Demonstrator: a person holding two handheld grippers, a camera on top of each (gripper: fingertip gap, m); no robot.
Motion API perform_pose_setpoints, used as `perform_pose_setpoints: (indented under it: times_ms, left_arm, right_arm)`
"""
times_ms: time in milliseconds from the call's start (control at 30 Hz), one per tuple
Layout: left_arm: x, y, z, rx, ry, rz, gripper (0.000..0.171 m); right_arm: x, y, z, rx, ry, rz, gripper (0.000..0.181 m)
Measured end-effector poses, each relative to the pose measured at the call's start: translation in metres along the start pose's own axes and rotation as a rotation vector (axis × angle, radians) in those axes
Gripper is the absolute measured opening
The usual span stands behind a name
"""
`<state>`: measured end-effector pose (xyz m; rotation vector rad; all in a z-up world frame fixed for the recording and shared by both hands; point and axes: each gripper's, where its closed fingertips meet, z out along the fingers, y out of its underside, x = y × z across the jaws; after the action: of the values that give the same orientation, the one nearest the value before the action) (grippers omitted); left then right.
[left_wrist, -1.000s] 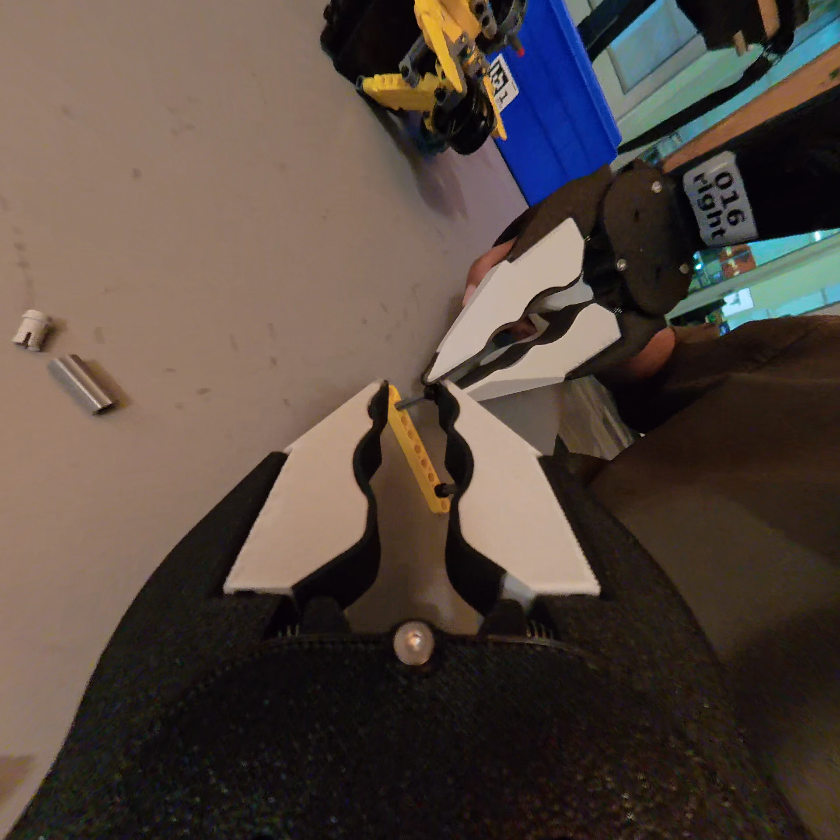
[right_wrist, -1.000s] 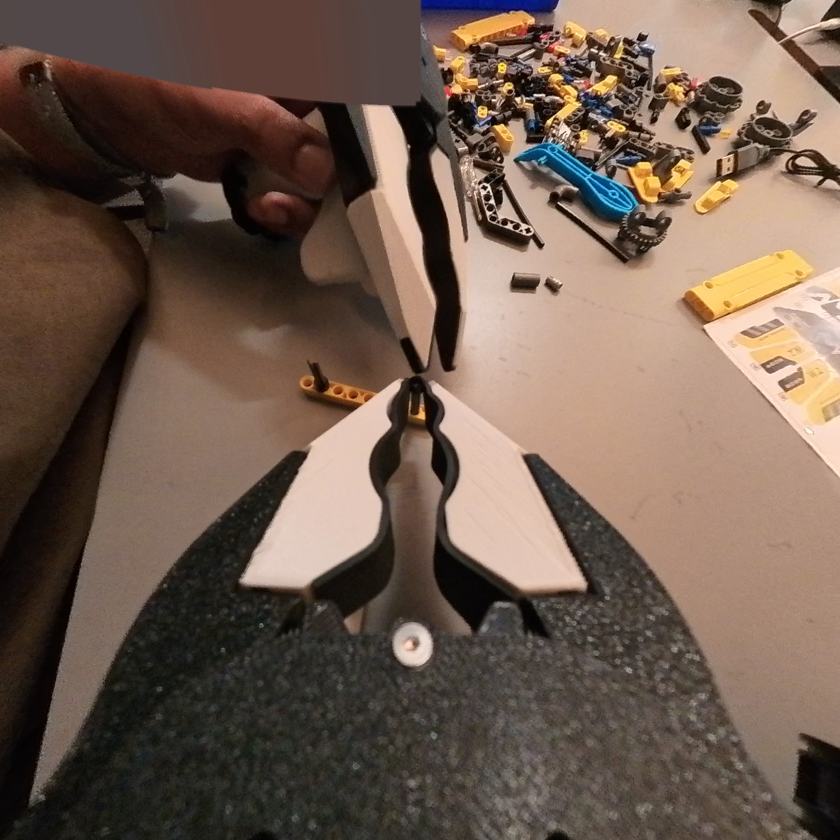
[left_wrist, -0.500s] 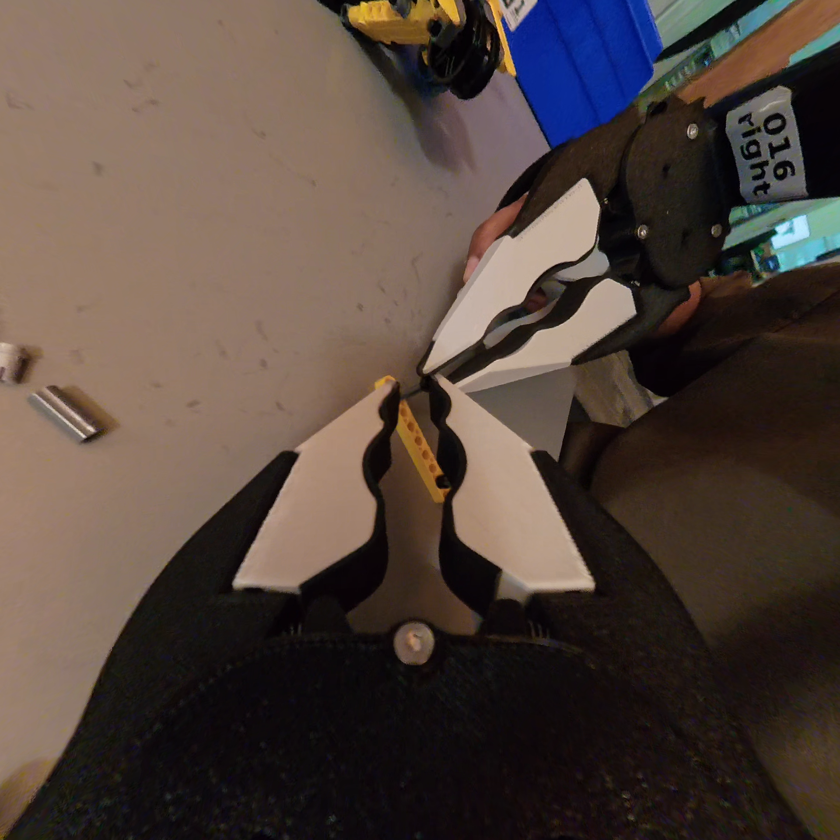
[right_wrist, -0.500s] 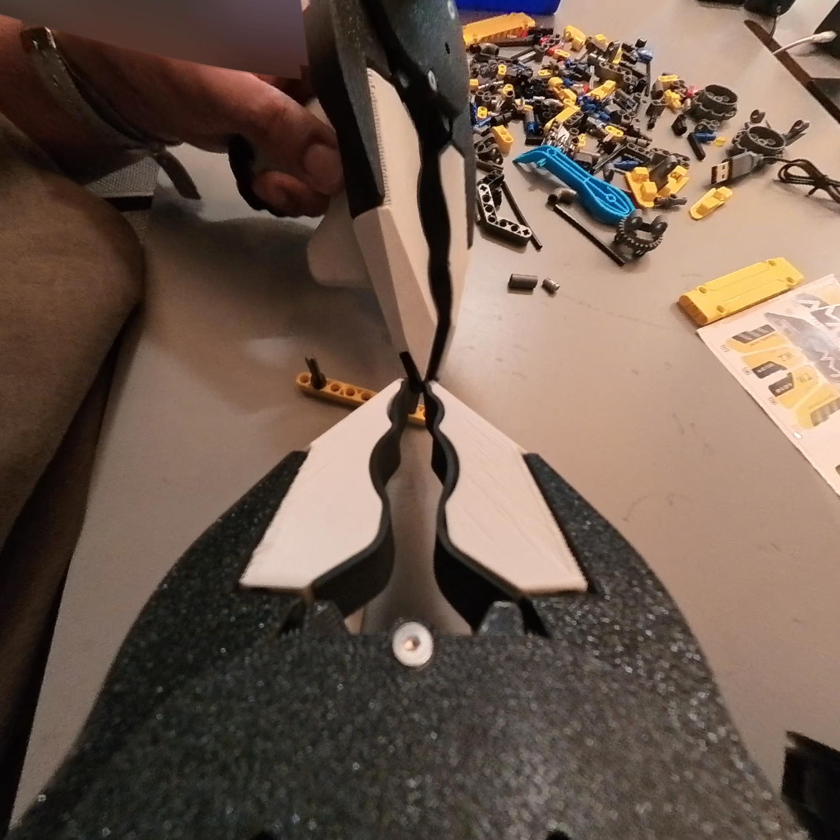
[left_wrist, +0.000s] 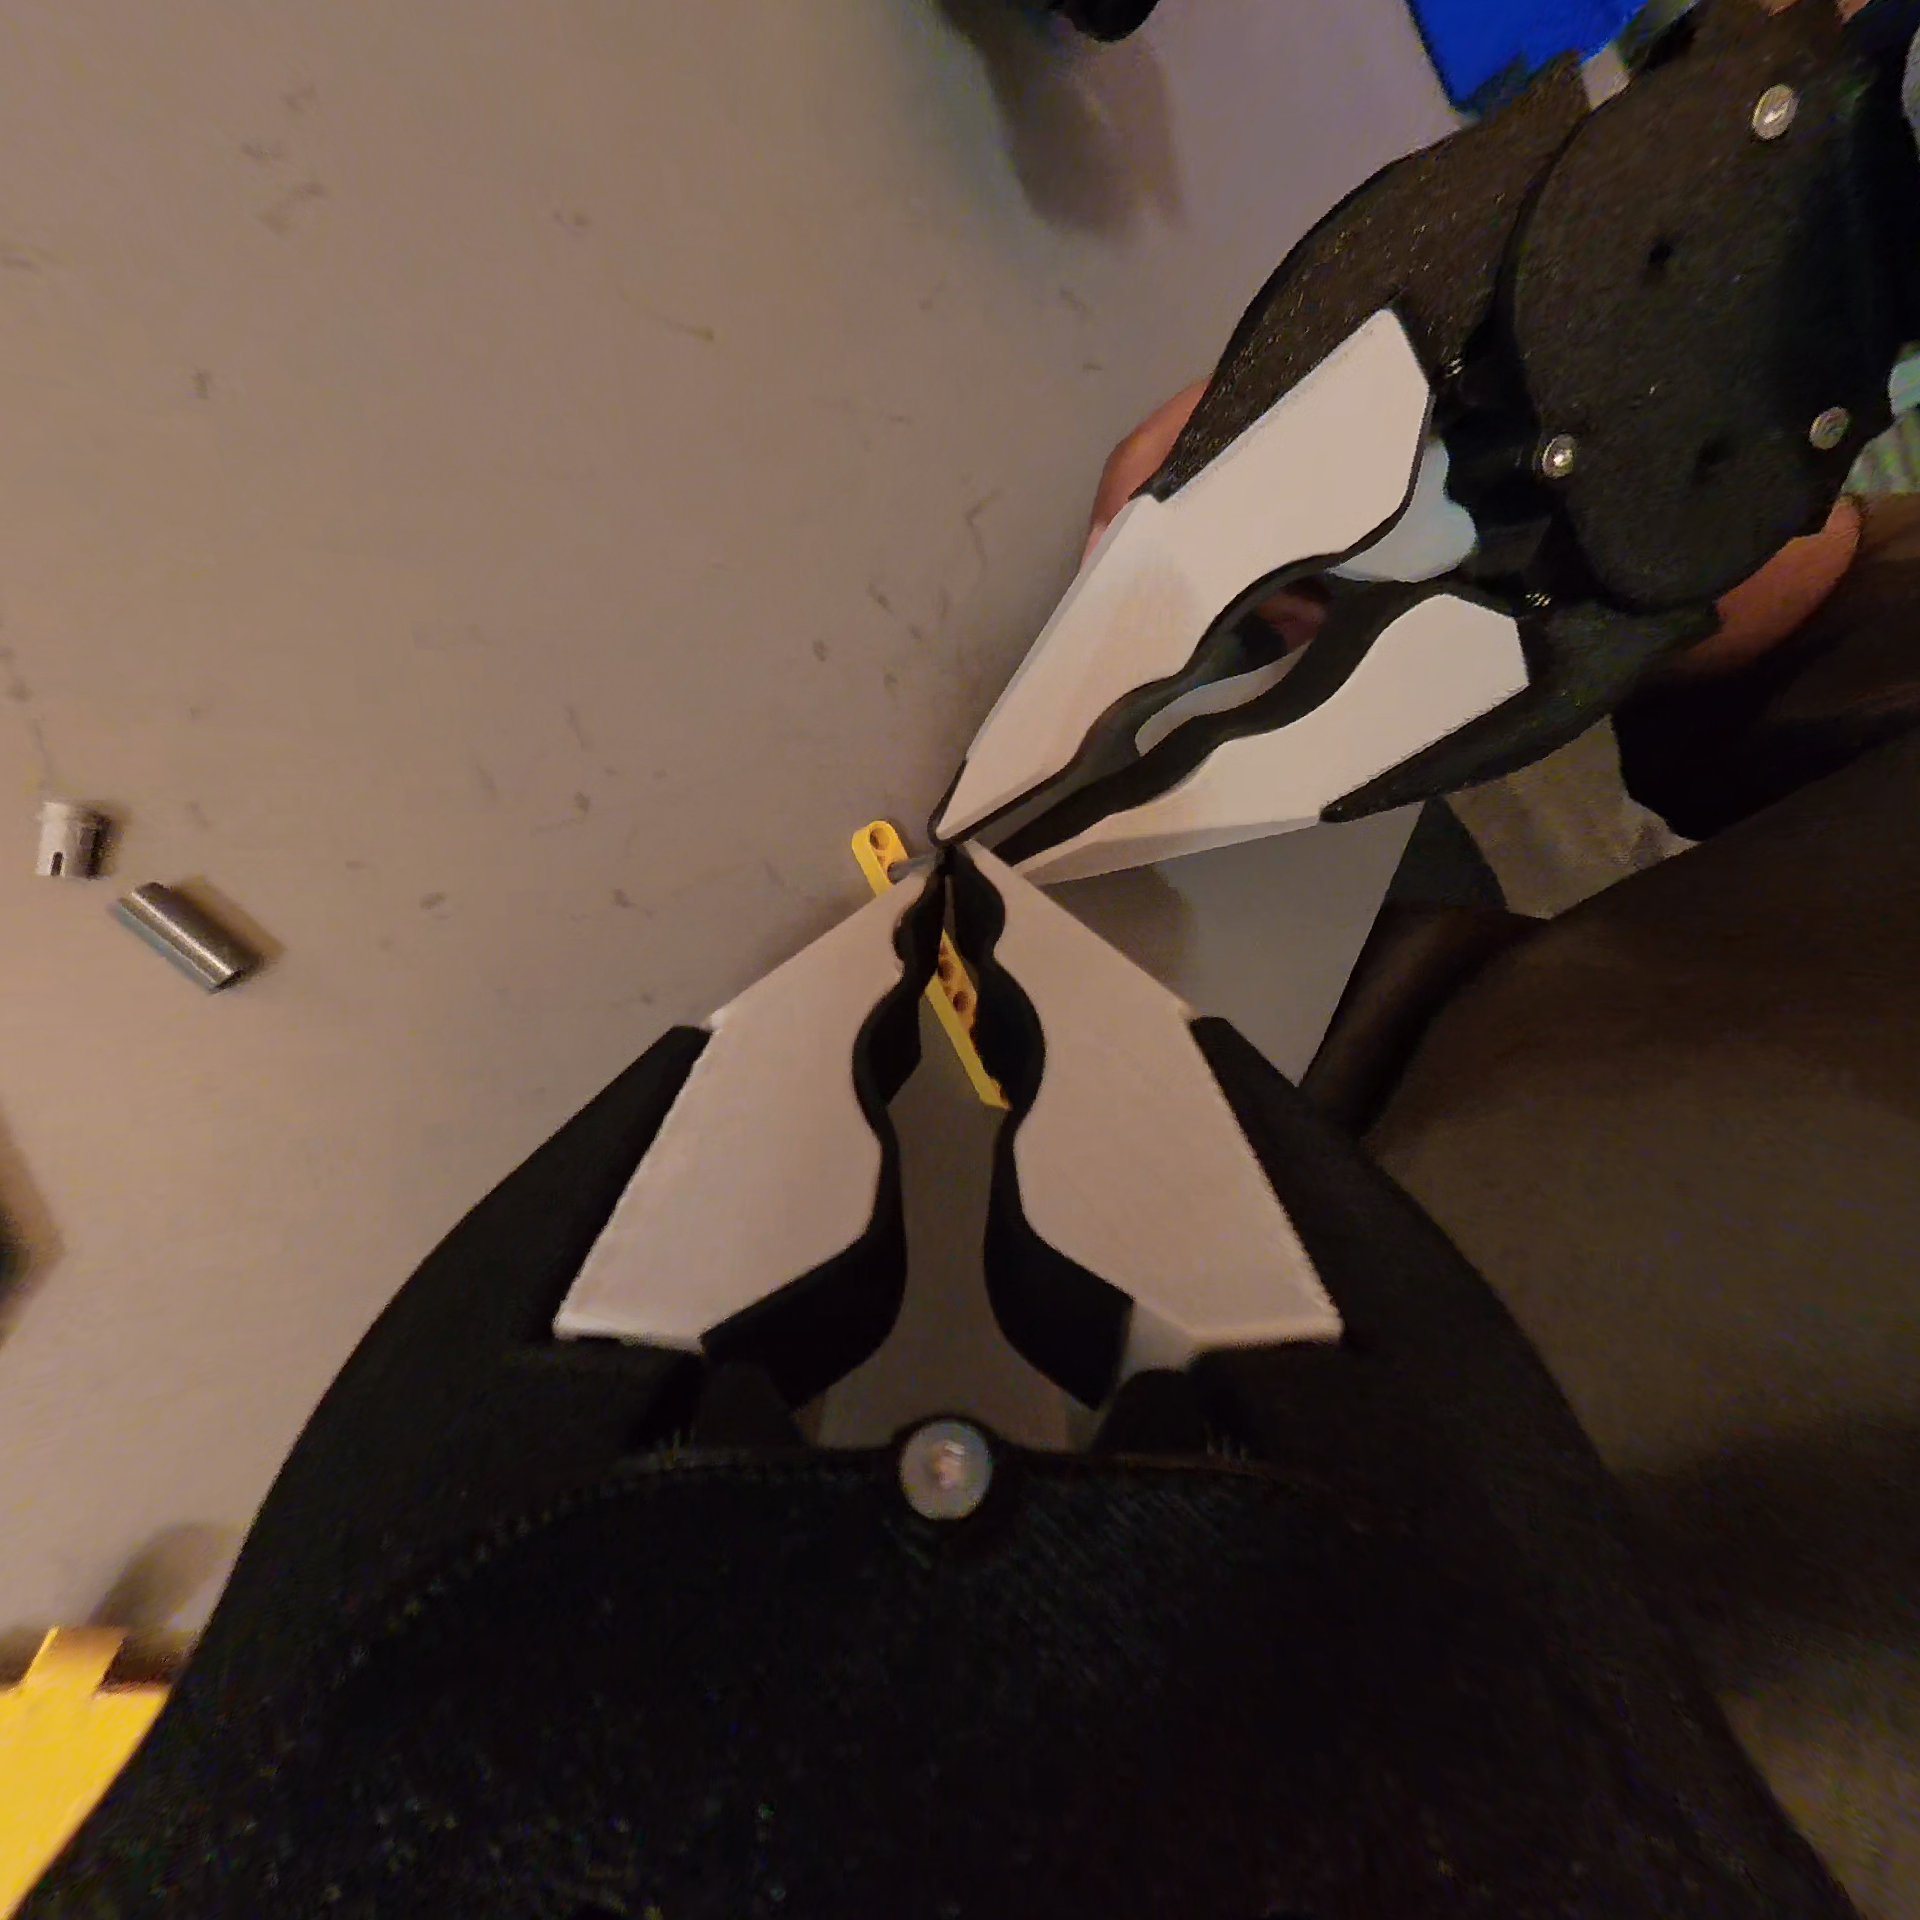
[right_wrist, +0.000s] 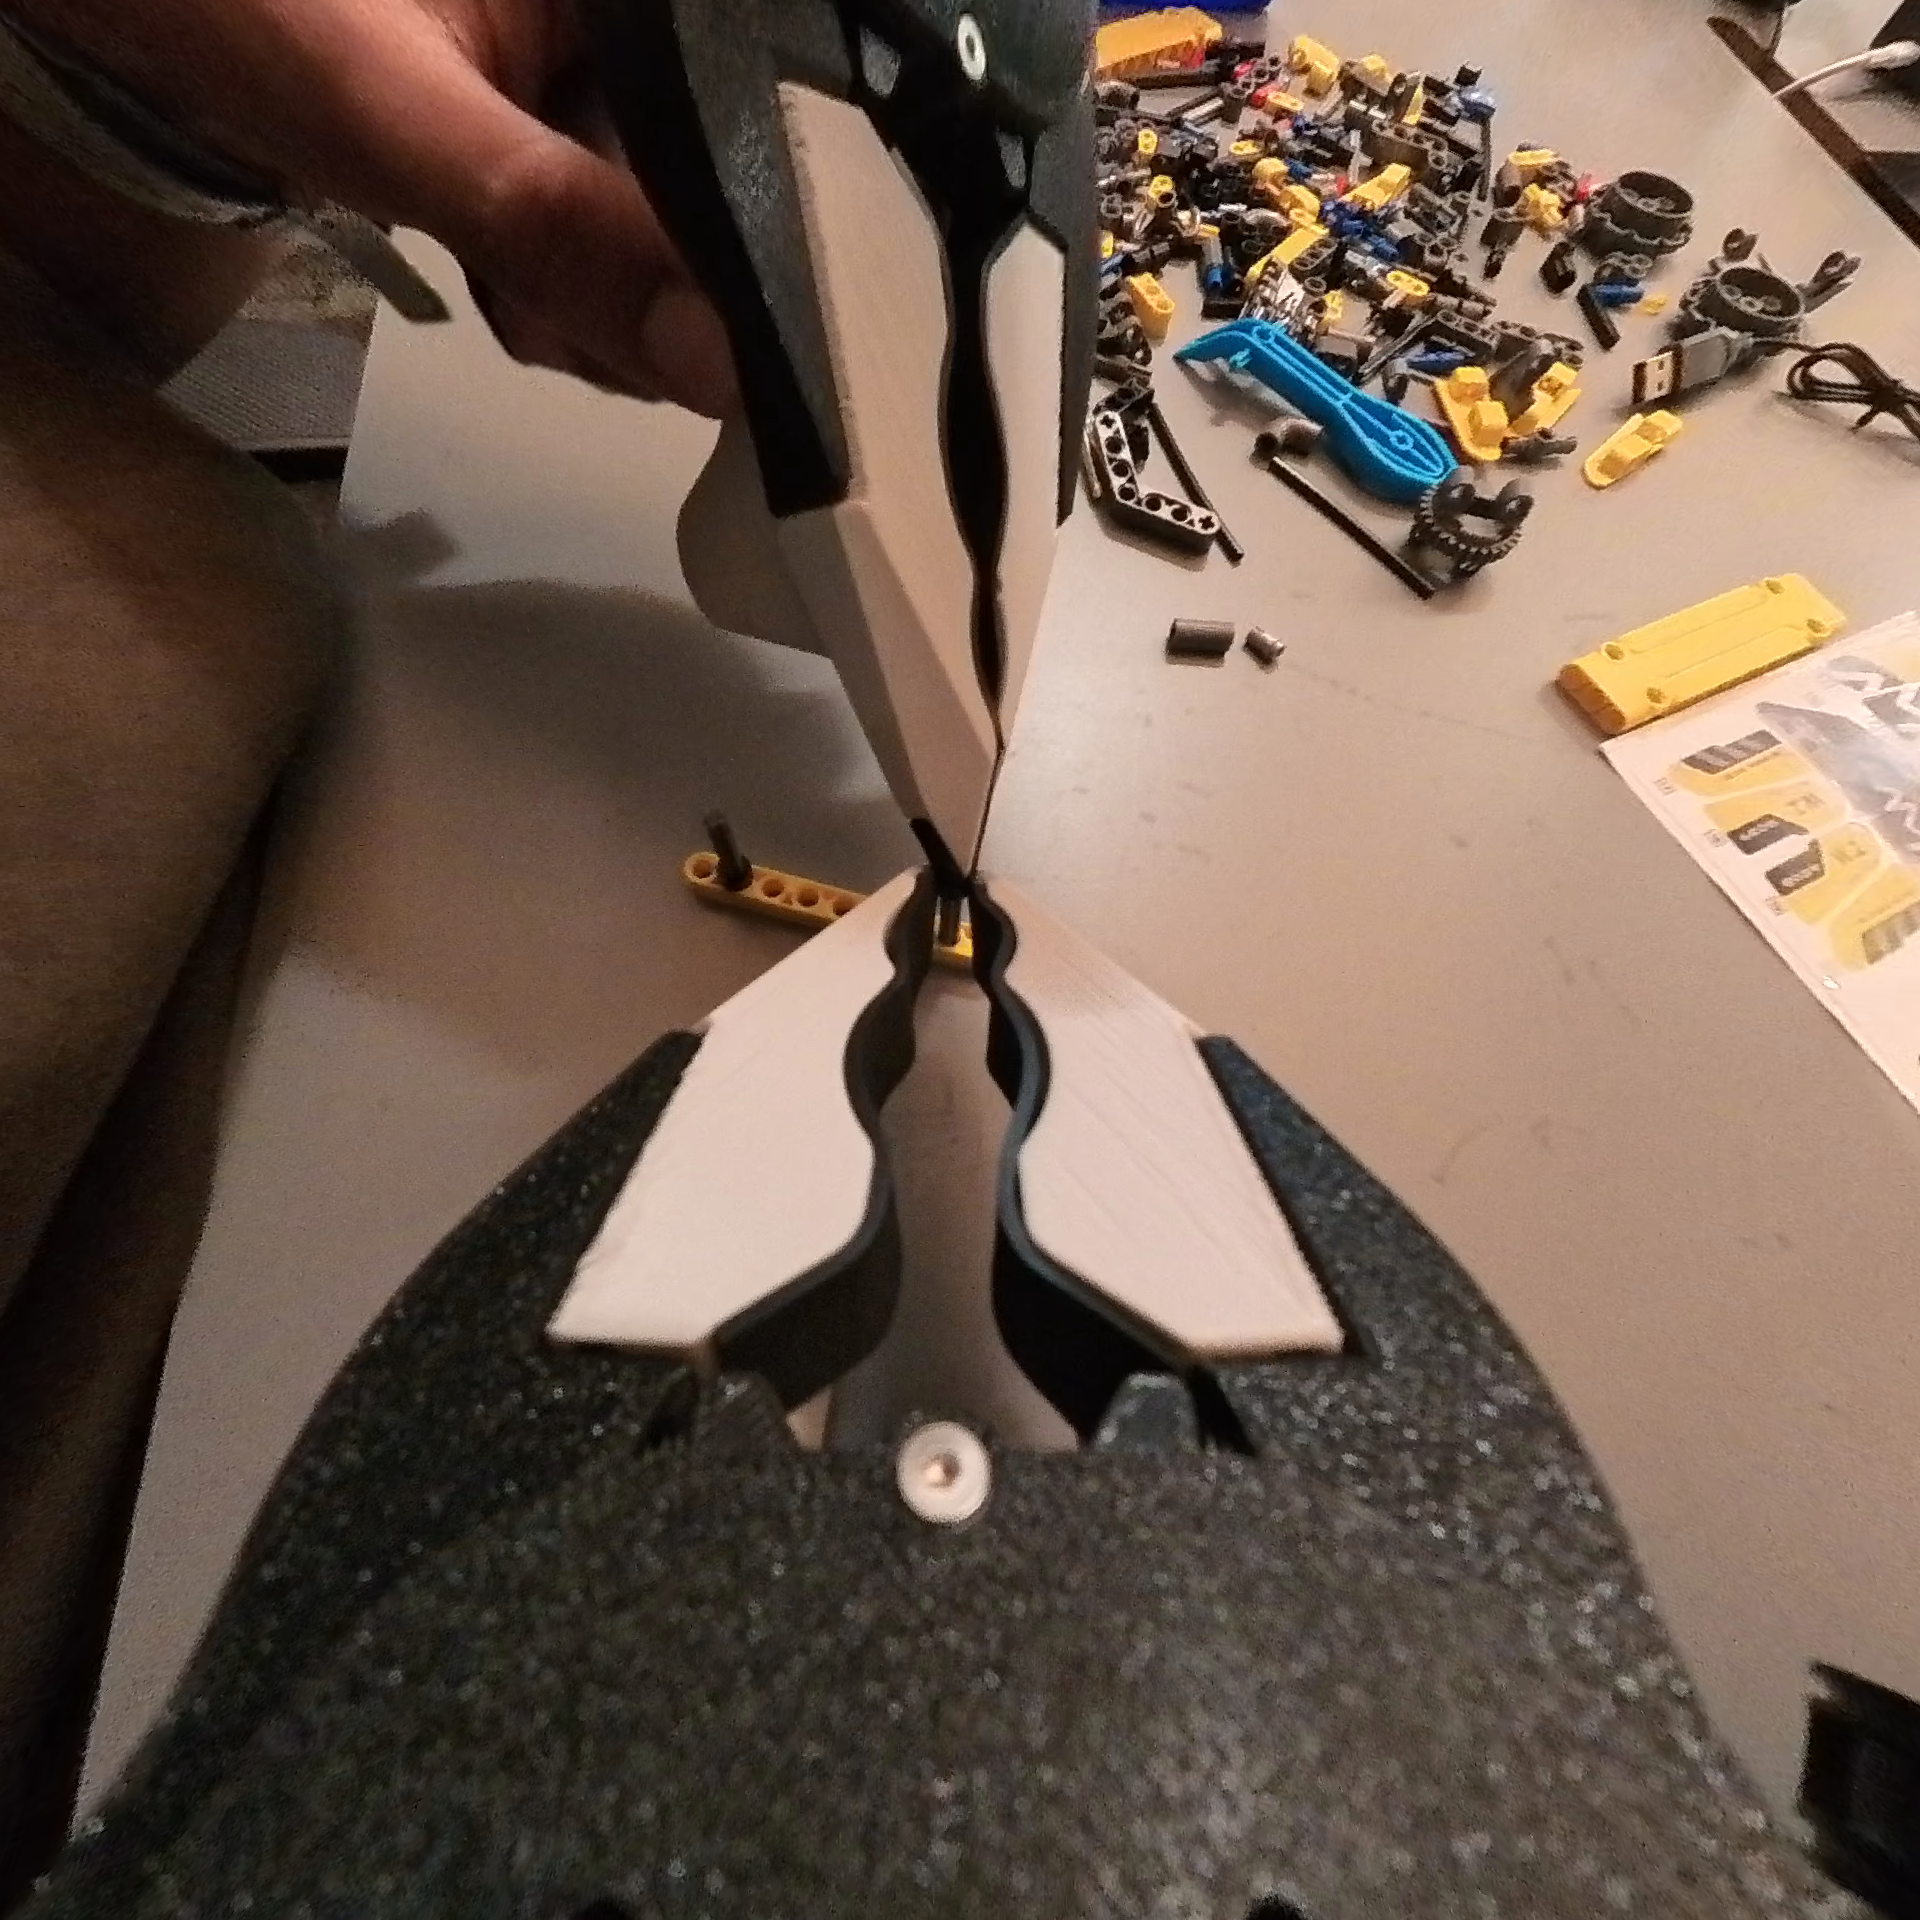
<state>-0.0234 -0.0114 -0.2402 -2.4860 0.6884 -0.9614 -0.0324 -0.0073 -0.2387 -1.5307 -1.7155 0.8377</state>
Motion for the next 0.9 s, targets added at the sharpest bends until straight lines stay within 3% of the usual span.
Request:
perform_pose_setpoints:
  times_ms: [100,233,367,500,600,667,767,900]
  left_arm:
    - [0.003,0.002,0.004,-0.034,-0.03,0.025,0.0]
    - [0.004,0.007,0.015,-0.093,-0.058,0.065,0.0]
    - [-0.002,0.008,0.012,-0.075,-0.057,0.057,0.0]
    - [0.008,-0.003,-0.005,0.038,0.029,0.041,0.0]
    - [-0.002,-0.007,-0.019,0.103,-0.01,0.023,0.0]
    - [-0.011,-0.001,-0.017,0.091,-0.021,-0.007,0.013]
    - [-0.006,0.009,-0.005,0.059,0.07,-0.064,0.032]
    - [-0.006,0.014,0.008,0.043,0.07,-0.049,0.037]
  right_arm:
    - [-0.001,0.013,0.006,-0.075,0.009,-0.012,0.006]
    - [-0.001,0.028,0.011,-0.176,0.118,-0.182,0.002]
    - [-0.001,0.028,0.011,-0.174,0.107,-0.117,0.002]
    - [0.002,0.026,0.007,-0.15,0.072,-0.045,0.003]
    - [0.002,0.022,0.005,-0.121,0.058,-0.015,0.003]
    - [0.002,0.022,0.005,-0.119,0.055,-0.012,0.003]
    - [0.001,0.023,0.006,-0.13,0.057,-0.022,0.009]
    - [-0.002,0.022,0.005,-0.127,0.053,-0.012,0.013]
